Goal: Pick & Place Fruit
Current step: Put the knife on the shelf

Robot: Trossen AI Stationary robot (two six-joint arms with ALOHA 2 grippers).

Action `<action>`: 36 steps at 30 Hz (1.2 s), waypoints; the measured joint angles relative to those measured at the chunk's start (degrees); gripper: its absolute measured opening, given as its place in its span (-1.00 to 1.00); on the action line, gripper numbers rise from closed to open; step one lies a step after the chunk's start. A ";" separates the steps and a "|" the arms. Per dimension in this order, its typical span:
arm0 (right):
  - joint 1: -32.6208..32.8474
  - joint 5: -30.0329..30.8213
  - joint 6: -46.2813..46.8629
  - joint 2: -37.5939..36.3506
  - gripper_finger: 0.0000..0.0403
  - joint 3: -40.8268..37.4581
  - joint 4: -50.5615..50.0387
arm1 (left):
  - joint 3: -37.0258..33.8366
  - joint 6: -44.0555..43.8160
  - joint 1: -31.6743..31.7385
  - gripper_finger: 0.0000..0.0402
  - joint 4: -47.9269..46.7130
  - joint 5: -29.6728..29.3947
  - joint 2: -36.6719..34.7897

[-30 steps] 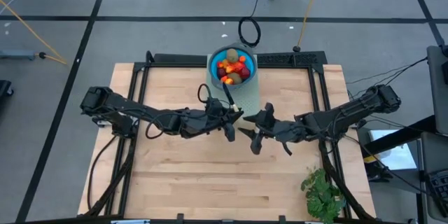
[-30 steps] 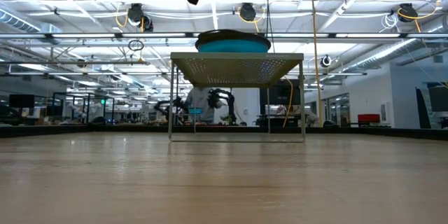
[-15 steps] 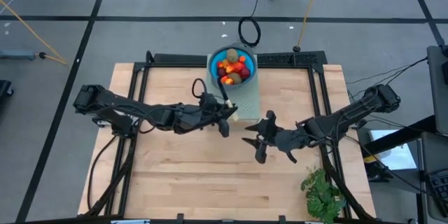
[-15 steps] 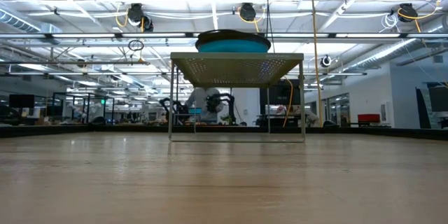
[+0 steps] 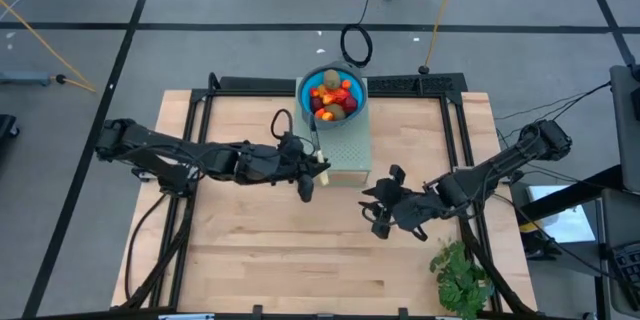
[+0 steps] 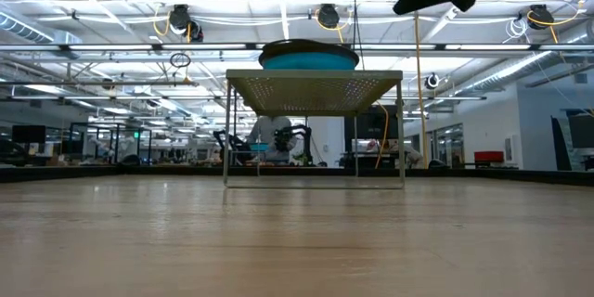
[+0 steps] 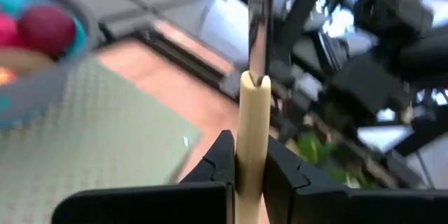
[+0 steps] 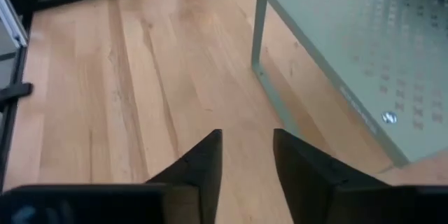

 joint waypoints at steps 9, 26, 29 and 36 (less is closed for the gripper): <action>2.44 0.00 4.03 -0.02 -0.78 0.00 -4.98 | 0.00 -4.23 1.46 -0.88 -5.97 13.14 -0.46; 7.14 -1.82 16.13 -0.08 -1.00 -0.28 -15.22 | 0.00 -6.84 3.84 -0.88 -12.53 28.09 -0.48; 7.77 -3.10 17.97 -1.46 -1.00 -2.83 -14.02 | 0.16 -6.54 4.20 -0.88 -13.95 29.03 -0.48; 7.75 -6.80 18.96 -10.69 -1.00 -15.17 -0.96 | 7.15 -2.96 4.96 -0.88 -26.92 27.67 -0.46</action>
